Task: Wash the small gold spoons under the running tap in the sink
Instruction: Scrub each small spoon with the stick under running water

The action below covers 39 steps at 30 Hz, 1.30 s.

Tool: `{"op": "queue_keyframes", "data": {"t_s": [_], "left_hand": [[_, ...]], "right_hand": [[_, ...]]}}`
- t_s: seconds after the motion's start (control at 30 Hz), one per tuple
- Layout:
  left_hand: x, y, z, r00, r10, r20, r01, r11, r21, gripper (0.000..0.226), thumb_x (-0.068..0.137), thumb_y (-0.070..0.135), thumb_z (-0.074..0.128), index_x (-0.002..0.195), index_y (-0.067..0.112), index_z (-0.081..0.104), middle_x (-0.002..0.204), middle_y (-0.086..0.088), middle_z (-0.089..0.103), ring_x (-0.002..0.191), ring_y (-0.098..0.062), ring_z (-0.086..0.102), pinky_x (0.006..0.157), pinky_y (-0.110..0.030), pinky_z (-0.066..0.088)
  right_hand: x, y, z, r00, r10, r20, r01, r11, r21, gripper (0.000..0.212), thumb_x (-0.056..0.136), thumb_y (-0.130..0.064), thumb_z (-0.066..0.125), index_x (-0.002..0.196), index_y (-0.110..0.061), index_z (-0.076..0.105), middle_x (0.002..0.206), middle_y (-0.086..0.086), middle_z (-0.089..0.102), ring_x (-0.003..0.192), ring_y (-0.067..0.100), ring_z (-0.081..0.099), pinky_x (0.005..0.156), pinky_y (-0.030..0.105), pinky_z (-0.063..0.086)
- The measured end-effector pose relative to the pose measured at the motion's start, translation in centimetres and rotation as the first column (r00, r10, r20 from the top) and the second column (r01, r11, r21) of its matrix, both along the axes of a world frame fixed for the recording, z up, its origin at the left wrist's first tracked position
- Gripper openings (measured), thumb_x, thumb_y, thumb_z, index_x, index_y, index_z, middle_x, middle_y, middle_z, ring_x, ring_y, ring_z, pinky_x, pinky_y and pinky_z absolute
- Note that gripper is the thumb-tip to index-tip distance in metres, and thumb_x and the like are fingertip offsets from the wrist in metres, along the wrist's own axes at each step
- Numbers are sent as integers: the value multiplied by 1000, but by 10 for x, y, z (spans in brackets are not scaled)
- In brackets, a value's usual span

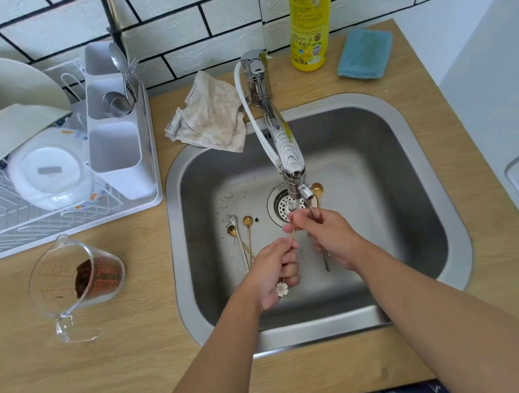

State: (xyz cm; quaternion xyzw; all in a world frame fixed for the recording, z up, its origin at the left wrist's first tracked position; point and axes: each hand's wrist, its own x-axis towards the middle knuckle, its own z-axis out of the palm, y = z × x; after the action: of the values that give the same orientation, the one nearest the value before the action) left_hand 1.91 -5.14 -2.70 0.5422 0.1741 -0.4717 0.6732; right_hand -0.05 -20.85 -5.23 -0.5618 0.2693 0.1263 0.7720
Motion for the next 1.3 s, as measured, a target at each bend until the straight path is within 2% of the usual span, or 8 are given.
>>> {"op": "queue_keyframes", "data": {"t_s": [0.13, 0.23, 0.4, 0.53, 0.63, 0.8, 1.07, 1.3], "left_hand": [[4, 6, 1, 992, -22, -121, 3, 987, -159, 24, 102, 27, 49, 83, 19, 60, 56, 10, 28, 40, -6, 18, 43, -22, 17], [1, 3, 2, 996, -81, -34, 77, 992, -101, 22, 104, 27, 47, 90, 17, 61, 58, 7, 36, 42, -7, 23, 46, -22, 19], [-2, 1, -2, 972, -186, 142, 172, 979, 105, 20, 106, 25, 42, 97, 13, 56, 60, 5, 45, 44, -10, 27, 46, -22, 26], [-3, 2, -2, 961, -214, 174, 182, 966, 185, 23, 107, 28, 38, 92, 17, 52, 59, 7, 46, 42, -9, 25, 42, -21, 17], [-4, 1, 0, 965, -200, 171, 169, 970, 177, 24, 107, 29, 38, 91, 18, 51, 60, 6, 45, 42, -9, 22, 45, -23, 13], [-2, 1, 3, 980, -163, 113, 150, 982, 112, 21, 107, 26, 38, 93, 17, 51, 61, 4, 42, 41, -9, 20, 44, -21, 13], [-3, 2, 4, 983, -178, 46, 176, 984, 34, 21, 107, 28, 40, 91, 18, 51, 59, 5, 42, 39, -6, 20, 41, -19, 13], [-1, 3, 2, 989, -143, 30, 142, 989, 31, 22, 107, 25, 38, 91, 18, 50, 58, 6, 42, 38, -6, 22, 39, -17, 15]], "right_hand": [[1, -3, 2, 1000, -14, 9, 12, 977, 211, 27, 89, -31, 73, 110, -13, 71, 86, -2, 77, 41, 4, 27, 40, 18, 26], [1, -3, 2, 998, -47, -30, 50, 993, 109, 23, 87, -33, 77, 86, -13, 67, 60, -6, 63, 39, 5, 27, 39, 19, 27], [2, -4, -4, 993, -61, -97, 64, 997, 32, 23, 103, -28, 62, 102, -8, 73, 95, 8, 80, 39, 6, 28, 39, 20, 28], [-2, 1, -5, 999, 16, -32, -17, 1000, -20, 12, 91, -15, 78, 102, -16, 75, 75, -10, 68, 46, 0, 42, 42, 15, 34], [0, 3, -6, 1000, 1, -28, -4, 994, -113, 12, 96, -24, 73, 96, -12, 74, 74, -8, 75, 46, -3, 52, 43, 9, 39], [0, -3, -6, 1000, 8, -24, -7, 999, 42, 19, 106, -23, 57, 112, -12, 72, 106, 5, 81, 41, 5, 29, 40, 19, 29], [2, -2, -6, 996, -38, -78, 35, 999, -41, 25, 104, -33, 60, 98, -11, 72, 93, 9, 81, 41, 8, 27, 40, 21, 27], [-1, -2, -3, 997, 76, -23, -72, 989, 131, 18, 102, -8, 61, 118, -9, 68, 102, 5, 80, 43, 4, 32, 42, 18, 31]]}}
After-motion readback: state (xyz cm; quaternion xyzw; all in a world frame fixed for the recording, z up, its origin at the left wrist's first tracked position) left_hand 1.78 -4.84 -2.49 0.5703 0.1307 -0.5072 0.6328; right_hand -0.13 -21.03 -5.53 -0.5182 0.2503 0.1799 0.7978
